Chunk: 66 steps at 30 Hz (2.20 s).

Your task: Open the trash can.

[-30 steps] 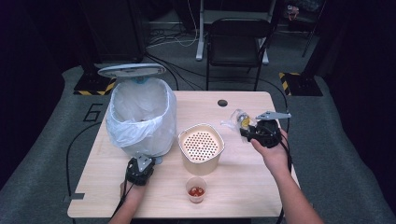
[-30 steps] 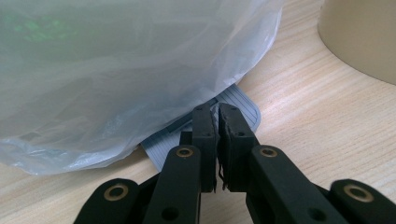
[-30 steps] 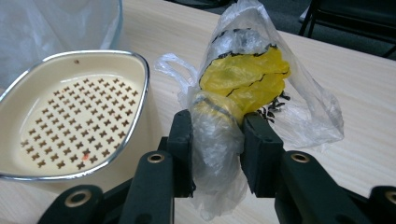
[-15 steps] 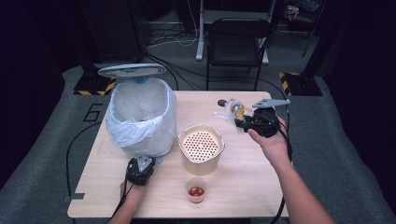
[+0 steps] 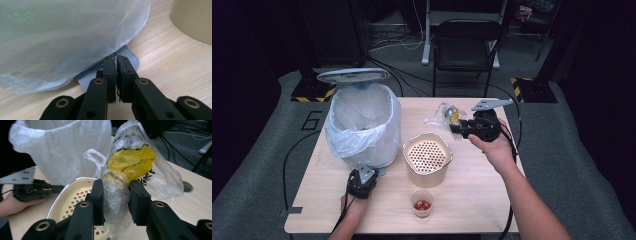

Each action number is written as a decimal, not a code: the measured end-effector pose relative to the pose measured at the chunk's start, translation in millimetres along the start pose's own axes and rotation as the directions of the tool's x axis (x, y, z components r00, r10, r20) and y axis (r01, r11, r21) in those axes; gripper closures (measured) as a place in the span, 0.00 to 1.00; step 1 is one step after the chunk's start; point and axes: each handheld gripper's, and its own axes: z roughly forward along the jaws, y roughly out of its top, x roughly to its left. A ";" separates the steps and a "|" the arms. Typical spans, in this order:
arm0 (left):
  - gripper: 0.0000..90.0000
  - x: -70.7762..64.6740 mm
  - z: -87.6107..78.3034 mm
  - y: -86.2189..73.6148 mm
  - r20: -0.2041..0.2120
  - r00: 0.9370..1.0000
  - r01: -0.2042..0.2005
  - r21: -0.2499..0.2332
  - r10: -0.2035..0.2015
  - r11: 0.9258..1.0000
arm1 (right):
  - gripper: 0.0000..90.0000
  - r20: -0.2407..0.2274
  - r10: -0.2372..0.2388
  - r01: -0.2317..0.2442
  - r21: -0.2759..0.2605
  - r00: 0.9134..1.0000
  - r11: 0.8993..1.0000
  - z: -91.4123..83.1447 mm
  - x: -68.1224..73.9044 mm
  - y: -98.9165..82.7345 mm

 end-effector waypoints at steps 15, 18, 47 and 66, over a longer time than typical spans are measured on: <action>0.95 0.1 0.0 0.0 -0.001 1.000 -0.002 0.000 0.002 1.000 | 0.76 -0.158 -0.147 0.141 -0.052 0.976 0.989 25.4 31.9 26.1; 0.95 0.5 -0.4 0.2 0.006 1.000 -0.003 0.005 0.003 1.000 | 0.76 -0.178 -0.162 0.154 -0.060 0.971 0.986 29.9 39.5 32.6; 0.95 0.5 -0.4 0.7 -0.001 1.000 -0.013 0.003 0.013 1.000 | 0.76 -0.284 -0.241 0.223 -0.095 0.928 0.970 97.5 110.0 102.3; 0.95 0.0 -1.0 1.0 -0.001 1.000 -0.021 0.012 0.021 1.000 | 0.76 -0.223 -0.187 0.151 -0.169 0.957 0.974 147.0 115.9 105.1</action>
